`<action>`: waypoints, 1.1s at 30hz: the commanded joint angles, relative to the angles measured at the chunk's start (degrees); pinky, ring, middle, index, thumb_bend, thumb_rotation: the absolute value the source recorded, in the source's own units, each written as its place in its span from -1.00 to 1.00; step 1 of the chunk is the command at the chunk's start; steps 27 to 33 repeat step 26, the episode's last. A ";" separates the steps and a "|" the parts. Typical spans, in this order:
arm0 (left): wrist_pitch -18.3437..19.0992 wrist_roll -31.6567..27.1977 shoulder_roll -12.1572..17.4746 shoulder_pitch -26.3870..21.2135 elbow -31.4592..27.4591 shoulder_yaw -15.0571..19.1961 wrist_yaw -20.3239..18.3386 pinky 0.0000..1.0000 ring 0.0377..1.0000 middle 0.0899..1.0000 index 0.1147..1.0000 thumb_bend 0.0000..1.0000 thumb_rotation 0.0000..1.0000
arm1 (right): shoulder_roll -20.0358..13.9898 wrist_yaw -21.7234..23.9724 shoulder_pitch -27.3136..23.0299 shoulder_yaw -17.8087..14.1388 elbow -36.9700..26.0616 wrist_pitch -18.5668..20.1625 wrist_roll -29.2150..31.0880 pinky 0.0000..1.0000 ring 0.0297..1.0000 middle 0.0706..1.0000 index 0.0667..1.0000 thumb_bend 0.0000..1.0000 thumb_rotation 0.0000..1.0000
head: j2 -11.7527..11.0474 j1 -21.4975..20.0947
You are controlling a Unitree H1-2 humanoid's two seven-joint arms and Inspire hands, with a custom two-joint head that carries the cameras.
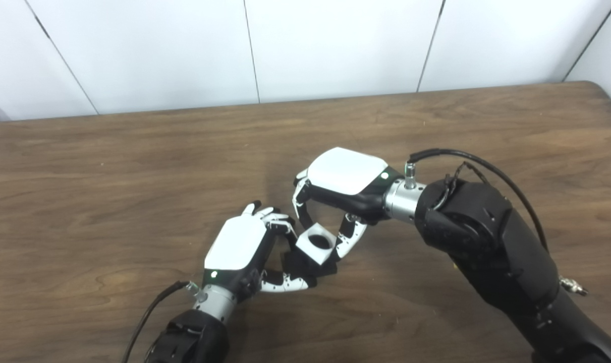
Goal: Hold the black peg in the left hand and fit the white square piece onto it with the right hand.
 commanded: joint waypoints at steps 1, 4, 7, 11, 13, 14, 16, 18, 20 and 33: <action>-0.01 0.56 -0.24 -0.33 -0.62 -0.74 -1.05 1.00 0.78 0.52 -0.16 0.04 -0.90 | -0.03 -0.83 -1.25 -0.46 -1.52 -0.76 -0.46 0.58 0.70 0.39 0.04 0.77 -0.51 | 0.02 -0.04; -0.19 0.43 -0.24 -0.27 -0.72 -0.64 -1.03 1.00 0.78 0.51 -0.16 0.04 -0.90 | 0.03 -0.53 -1.27 -0.50 -1.70 -0.58 -0.48 0.59 0.70 0.41 0.08 0.97 -0.44 | 0.19 -0.05; -0.05 0.53 -0.23 -0.26 -0.76 -0.64 -1.26 1.00 0.78 0.52 -0.16 0.04 -0.90 | 0.09 -0.01 -1.29 -0.56 -1.81 -0.12 -0.31 0.60 0.72 0.42 0.10 1.00 -0.41 | 0.19 -0.05; 0.03 0.61 -0.24 -0.31 -0.72 -0.65 -1.44 1.00 0.78 0.52 -0.16 0.04 -0.90 | 0.18 0.73 -1.34 -0.64 -2.01 0.48 -0.15 0.63 0.73 0.44 0.13 1.00 -0.38 | 0.19 -0.05; -0.11 0.54 -0.23 -0.31 -0.54 -0.63 -1.21 1.00 0.77 0.51 -0.16 0.04 -0.90 | 0.27 1.03 -1.33 -0.79 -2.04 0.82 0.05 0.64 0.73 0.44 0.14 1.00 -0.37 | 0.19 -0.05; -0.20 0.57 -0.21 -0.31 -0.46 -0.64 -1.08 1.00 0.77 0.51 -0.16 0.04 -0.90 | 0.29 1.21 -1.33 -0.83 -2.09 0.95 -0.01 0.64 0.74 0.44 0.14 1.00 -0.36 | 0.19 -0.05; -0.19 0.62 -0.19 -0.32 -0.55 -0.66 -1.16 1.00 0.77 0.51 -0.16 0.04 -0.90 | 0.27 1.58 -1.42 -0.94 -2.32 1.14 -0.09 0.64 0.74 0.44 0.15 1.00 -0.35 | 0.42 -0.11; -0.23 0.66 -0.20 -0.31 -0.52 -0.67 -1.05 1.00 0.76 0.51 -0.16 0.04 -0.90 | 0.24 2.01 -1.49 -1.12 -2.43 1.37 -0.09 0.65 0.74 0.45 0.18 1.00 -0.34 | 0.42 -0.11; -0.39 0.69 -0.14 -0.34 -0.36 -0.70 -0.85 1.00 0.76 0.51 -0.16 0.04 -0.90 | 0.20 2.12 -1.45 -1.44 -2.38 1.49 0.03 0.65 0.75 0.46 0.19 1.00 -0.33 | 0.38 -0.12; -0.34 0.42 -0.09 -0.35 -0.23 -0.62 -0.96 1.00 0.77 0.52 -0.16 0.04 -0.90 | -0.33 2.56 -1.45 -2.54 -2.87 2.15 0.42 0.65 0.78 0.50 0.21 1.00 -0.31 | 0.28 -0.11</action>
